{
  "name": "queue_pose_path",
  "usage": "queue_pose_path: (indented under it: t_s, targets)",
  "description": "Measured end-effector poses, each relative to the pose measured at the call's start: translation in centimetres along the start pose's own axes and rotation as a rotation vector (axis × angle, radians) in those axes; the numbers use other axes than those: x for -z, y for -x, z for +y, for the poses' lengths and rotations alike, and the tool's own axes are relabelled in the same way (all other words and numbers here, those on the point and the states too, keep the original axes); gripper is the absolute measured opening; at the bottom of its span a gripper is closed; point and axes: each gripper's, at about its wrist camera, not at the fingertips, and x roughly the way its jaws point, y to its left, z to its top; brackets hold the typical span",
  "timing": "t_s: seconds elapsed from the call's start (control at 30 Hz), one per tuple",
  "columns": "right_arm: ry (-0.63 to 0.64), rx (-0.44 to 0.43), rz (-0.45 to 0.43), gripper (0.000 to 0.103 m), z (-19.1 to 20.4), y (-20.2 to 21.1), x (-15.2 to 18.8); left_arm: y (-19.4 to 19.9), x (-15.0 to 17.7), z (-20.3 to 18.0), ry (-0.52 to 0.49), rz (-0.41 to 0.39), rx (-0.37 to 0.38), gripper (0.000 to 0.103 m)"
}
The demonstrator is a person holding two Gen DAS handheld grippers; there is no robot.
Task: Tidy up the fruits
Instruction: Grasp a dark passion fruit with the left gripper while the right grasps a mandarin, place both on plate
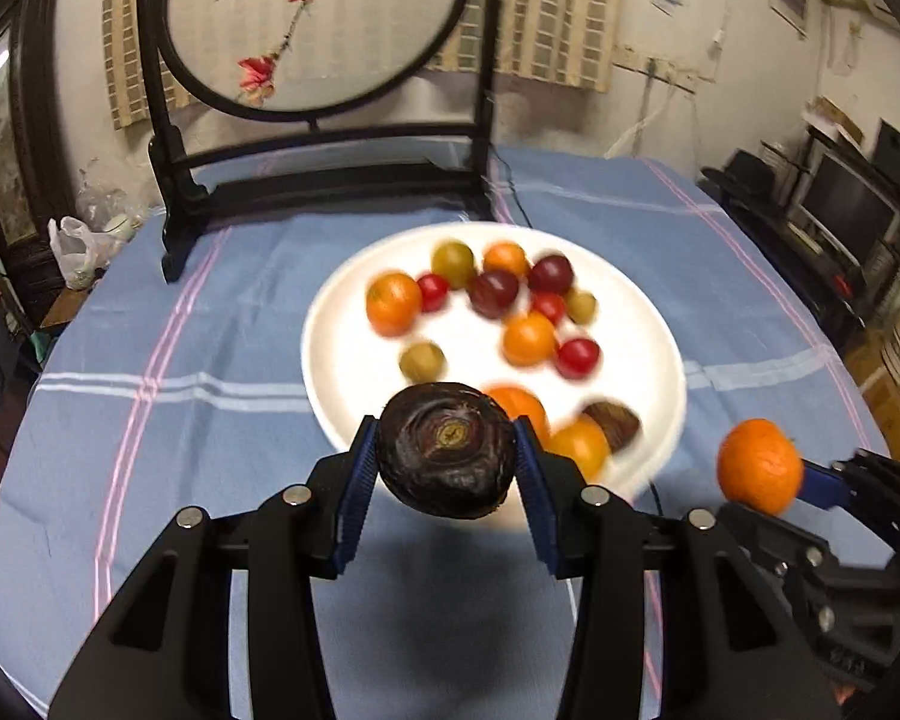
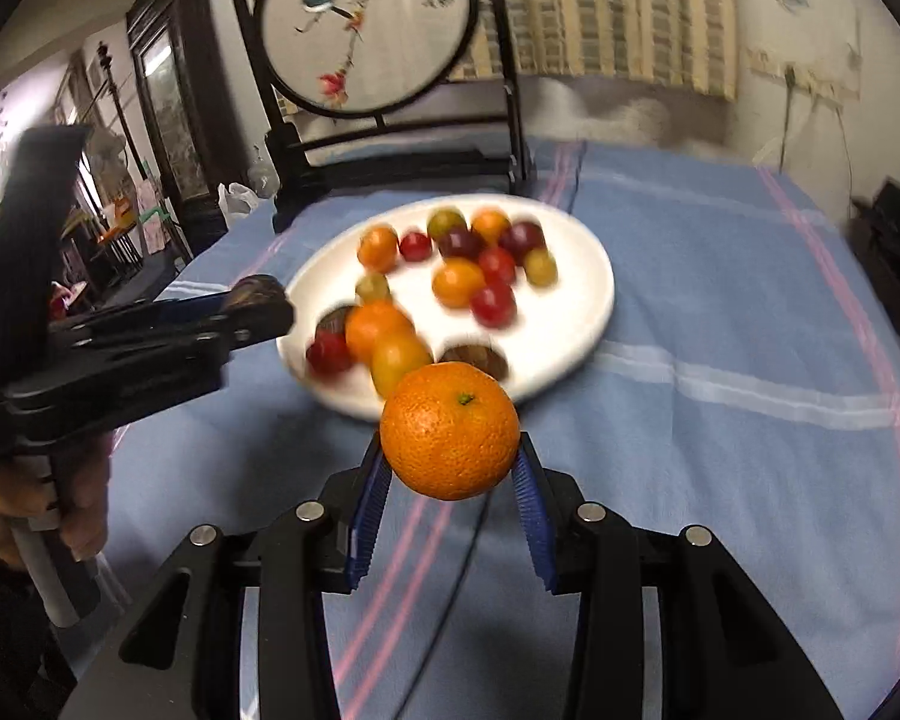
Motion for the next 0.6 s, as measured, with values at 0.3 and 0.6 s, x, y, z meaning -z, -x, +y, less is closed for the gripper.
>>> queue_pose_path:
  t_s: [0.3,0.6]
  targets:
    - [-0.09,0.035,0.014,0.043,-1.9,-6.8,-4.6,-6.6,-3.7,2.0,0.088,0.051,-0.02,0.044]
    - [-0.149,0.005,-0.022,0.065,-3.1,-5.5,-3.3,-5.2,-2.2,-0.8,-0.053,-0.04,-0.073,0.092]
